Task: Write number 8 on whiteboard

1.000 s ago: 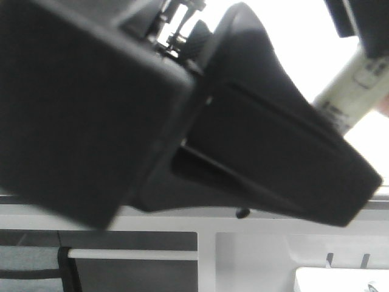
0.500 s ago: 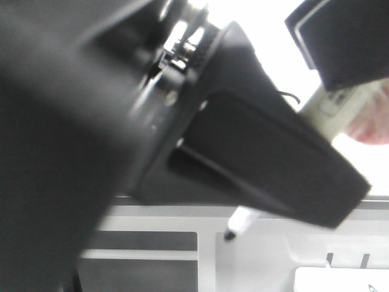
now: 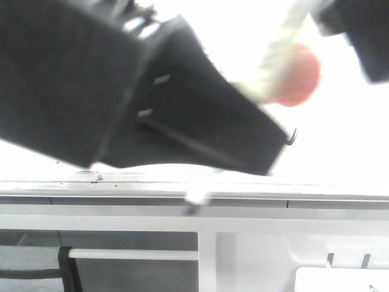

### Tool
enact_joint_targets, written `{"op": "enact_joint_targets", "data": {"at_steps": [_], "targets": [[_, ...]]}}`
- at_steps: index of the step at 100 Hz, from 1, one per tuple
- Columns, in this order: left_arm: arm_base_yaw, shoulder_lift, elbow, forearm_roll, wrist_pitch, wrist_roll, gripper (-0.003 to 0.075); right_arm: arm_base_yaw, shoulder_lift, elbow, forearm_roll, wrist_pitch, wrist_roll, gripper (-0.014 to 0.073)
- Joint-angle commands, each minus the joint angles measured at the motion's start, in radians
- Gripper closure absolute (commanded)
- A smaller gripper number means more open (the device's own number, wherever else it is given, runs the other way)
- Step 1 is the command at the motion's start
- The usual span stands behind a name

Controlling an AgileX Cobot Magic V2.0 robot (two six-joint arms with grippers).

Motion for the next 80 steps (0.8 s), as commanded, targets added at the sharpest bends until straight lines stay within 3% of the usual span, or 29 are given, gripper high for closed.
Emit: {"op": "enact_joint_targets", "data": {"at_steps": [1, 7, 14, 26, 64, 80], "targets": [[0.019, -0.048, 0.019, -0.142, -0.093, -0.014, 0.0741, -0.021, -0.062, -0.025, -0.026, -0.066, 0.067, 0.0055], [0.027, -0.05, 0.037, -0.191, -0.14, -0.014, 0.0741, -0.037, -0.099, -0.025, -0.041, -0.106, 0.091, 0.0102], [0.033, -0.044, 0.037, -0.205, -0.175, -0.014, 0.0741, -0.049, -0.137, -0.025, -0.041, -0.159, 0.098, 0.025], [0.033, -0.025, 0.017, -0.205, -0.233, -0.008, 0.0741, -0.05, -0.167, -0.025, -0.041, -0.239, 0.098, 0.0669], [0.035, 0.097, -0.114, -0.177, -0.485, -0.007, 0.0741, -0.05, -0.165, -0.02, -0.041, -0.258, 0.1, 0.0658], [0.055, 0.141, -0.142, -0.175, -0.522, -0.007, 0.0741, -0.05, -0.165, -0.02, -0.041, -0.258, 0.1, 0.0658]]}}
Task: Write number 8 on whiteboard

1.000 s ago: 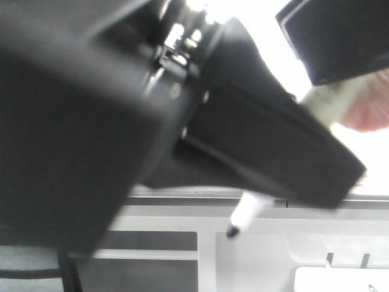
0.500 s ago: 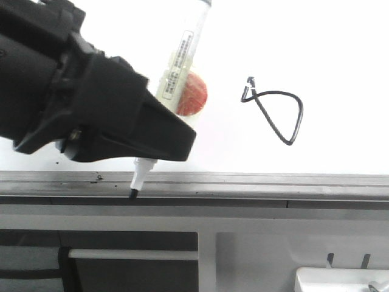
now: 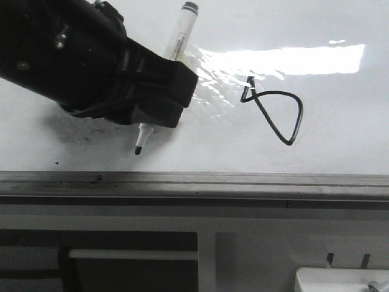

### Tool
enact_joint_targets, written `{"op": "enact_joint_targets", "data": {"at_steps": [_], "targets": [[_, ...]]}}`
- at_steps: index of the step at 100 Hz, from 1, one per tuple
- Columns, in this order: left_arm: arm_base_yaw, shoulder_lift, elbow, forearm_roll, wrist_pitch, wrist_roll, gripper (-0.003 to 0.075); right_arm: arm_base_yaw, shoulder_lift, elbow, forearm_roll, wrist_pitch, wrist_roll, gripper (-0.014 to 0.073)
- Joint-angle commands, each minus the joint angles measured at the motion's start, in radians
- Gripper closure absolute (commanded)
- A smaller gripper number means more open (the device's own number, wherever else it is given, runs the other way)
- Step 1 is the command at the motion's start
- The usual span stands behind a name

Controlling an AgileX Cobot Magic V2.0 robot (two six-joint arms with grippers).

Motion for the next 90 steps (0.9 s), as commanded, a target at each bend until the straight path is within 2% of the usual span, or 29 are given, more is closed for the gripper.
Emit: {"op": "enact_joint_targets", "data": {"at_steps": [1, 34, 39, 54, 61, 77, 90], "targets": [[0.015, -0.004, -0.044, 0.006, -0.014, -0.002, 0.0741, -0.004, 0.002, -0.025, 0.024, -0.055, 0.004, 0.0658], [0.066, 0.035, -0.053, 0.006, -0.025, -0.002, 0.072, -0.004, 0.002, -0.025, 0.024, -0.055, 0.004, 0.0658], [0.066, 0.037, -0.053, 0.006, -0.035, -0.002, 0.067, -0.004, 0.002, -0.025, 0.024, -0.055, 0.004, 0.0658], [0.066, 0.042, -0.053, -0.002, -0.073, -0.002, 0.0394, -0.004, 0.002, -0.025, 0.024, -0.054, 0.004, 0.0658], [0.066, 0.043, -0.053, -0.009, -0.104, -0.002, 0.03, -0.004, 0.003, -0.025, 0.024, -0.054, 0.004, 0.0658], [0.066, 0.043, -0.053, -0.009, -0.128, -0.002, 0.0179, -0.004, 0.003, -0.025, 0.024, -0.054, 0.004, 0.0658], [0.064, 0.019, -0.053, -0.009, -0.128, -0.002, 0.0168, -0.004, 0.005, -0.025, 0.024, -0.054, 0.004, 0.0658]]}}
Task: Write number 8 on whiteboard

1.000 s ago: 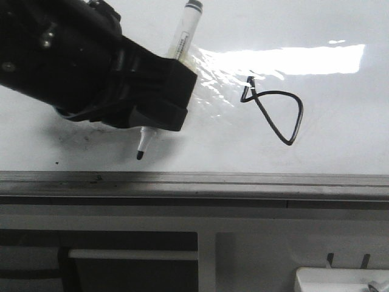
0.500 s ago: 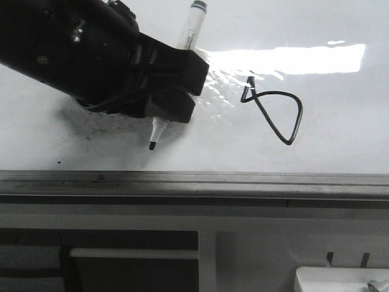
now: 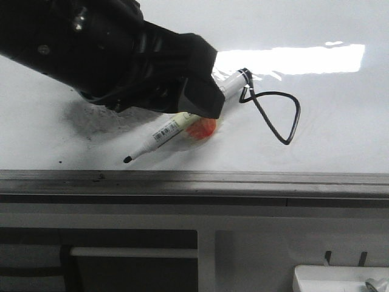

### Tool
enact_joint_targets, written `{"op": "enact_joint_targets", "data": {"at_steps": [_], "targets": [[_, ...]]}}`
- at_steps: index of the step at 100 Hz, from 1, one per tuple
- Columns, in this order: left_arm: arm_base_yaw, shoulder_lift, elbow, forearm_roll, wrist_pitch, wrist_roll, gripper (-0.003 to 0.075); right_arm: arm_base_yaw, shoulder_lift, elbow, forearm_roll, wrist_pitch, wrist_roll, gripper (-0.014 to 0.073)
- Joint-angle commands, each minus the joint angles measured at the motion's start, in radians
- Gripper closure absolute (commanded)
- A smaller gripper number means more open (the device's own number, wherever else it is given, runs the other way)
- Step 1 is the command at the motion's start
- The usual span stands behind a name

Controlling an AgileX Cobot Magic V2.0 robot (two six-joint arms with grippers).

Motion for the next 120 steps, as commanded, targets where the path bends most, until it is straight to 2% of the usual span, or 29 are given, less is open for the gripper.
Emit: {"op": "enact_joint_targets", "data": {"at_steps": [1, 19, 31, 36, 45, 62, 87, 120], "targets": [[0.026, -0.016, -0.017, -0.004, -0.206, -0.002, 0.0168, -0.004, 0.005, -0.025, 0.024, -0.054, 0.002, 0.0658], [0.024, -0.155, -0.015, -0.026, -0.193, -0.002, 0.017, -0.004, -0.012, -0.025, 0.001, -0.045, 0.002, 0.0658], [-0.003, -0.338, 0.02, -0.018, -0.192, -0.002, 0.0206, -0.004, -0.083, -0.02, -0.127, 0.025, 0.016, 0.0657], [-0.017, -0.42, 0.047, -0.011, -0.192, -0.002, 0.0246, -0.004, -0.124, -0.007, -0.191, 0.02, 0.074, 0.0657], [-0.039, -0.574, 0.118, -0.008, -0.189, -0.002, 0.0379, -0.008, -0.214, 0.04, -0.279, -0.026, 0.177, 0.0657], [-0.054, -0.827, 0.287, -0.008, -0.165, -0.002, 0.0745, -0.012, -0.37, 0.15, -0.306, -0.077, 0.215, 0.0657], [-0.054, -1.052, 0.488, -0.007, -0.165, -0.002, 0.0741, -0.012, -0.425, 0.194, -0.306, -0.07, 0.215, 0.0657], [-0.054, -1.072, 0.616, -0.007, -0.165, -0.002, 0.0741, -0.012, -0.425, 0.2, -0.306, -0.07, 0.215, 0.0657]]}}
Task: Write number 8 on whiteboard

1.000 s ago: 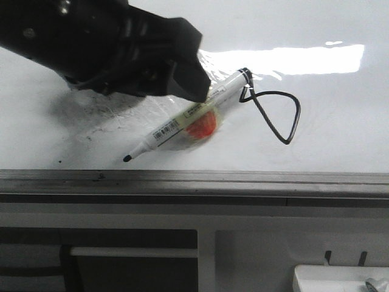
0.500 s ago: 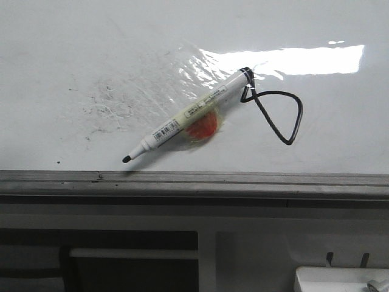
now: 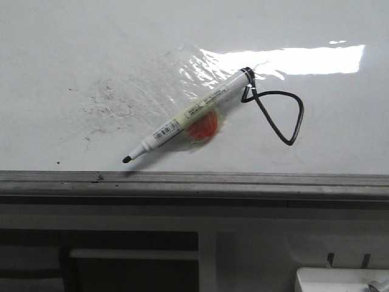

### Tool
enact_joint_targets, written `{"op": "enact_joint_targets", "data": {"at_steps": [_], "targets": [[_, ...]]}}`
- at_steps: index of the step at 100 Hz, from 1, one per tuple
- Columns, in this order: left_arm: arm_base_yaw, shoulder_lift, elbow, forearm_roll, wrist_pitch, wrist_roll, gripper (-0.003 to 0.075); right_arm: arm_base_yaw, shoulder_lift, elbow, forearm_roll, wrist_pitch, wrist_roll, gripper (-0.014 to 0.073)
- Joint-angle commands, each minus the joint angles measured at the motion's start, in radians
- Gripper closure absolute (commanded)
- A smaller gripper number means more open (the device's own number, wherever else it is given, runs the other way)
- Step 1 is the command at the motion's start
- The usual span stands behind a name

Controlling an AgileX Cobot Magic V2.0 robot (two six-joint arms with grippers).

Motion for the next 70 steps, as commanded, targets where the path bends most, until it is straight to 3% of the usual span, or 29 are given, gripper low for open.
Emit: {"op": "enact_joint_targets", "data": {"at_steps": [1, 11, 26, 39, 45, 51, 70], "targets": [[-0.008, 0.004, -0.004, 0.013, 0.025, -0.002, 0.0741, -0.007, 0.01, -0.023, 0.012, -0.076, 0.002, 0.0657], [-0.008, 0.004, 0.022, 0.018, 0.022, -0.002, 0.0741, -0.007, 0.01, -0.023, 0.012, -0.076, 0.002, 0.0657], [0.006, 0.002, 0.036, 0.042, -0.136, -0.002, 0.0741, -0.007, 0.01, -0.023, 0.012, -0.076, 0.002, 0.0657], [0.069, -0.011, 0.038, 0.217, -0.14, -0.085, 0.0741, -0.007, 0.01, -0.023, 0.012, -0.076, 0.002, 0.0657], [0.108, -0.024, 0.039, 0.359, -0.106, -0.229, 0.0741, -0.007, 0.01, -0.023, 0.012, -0.076, 0.002, 0.0657], [0.156, -0.034, 0.048, 0.594, -0.079, -0.415, 0.0741, -0.007, 0.01, -0.023, 0.012, -0.076, 0.002, 0.0657], [0.333, -0.038, 0.13, 1.553, 0.058, -1.31, 0.0741, -0.007, 0.01, -0.023, 0.012, -0.076, 0.002, 0.0657]]}}
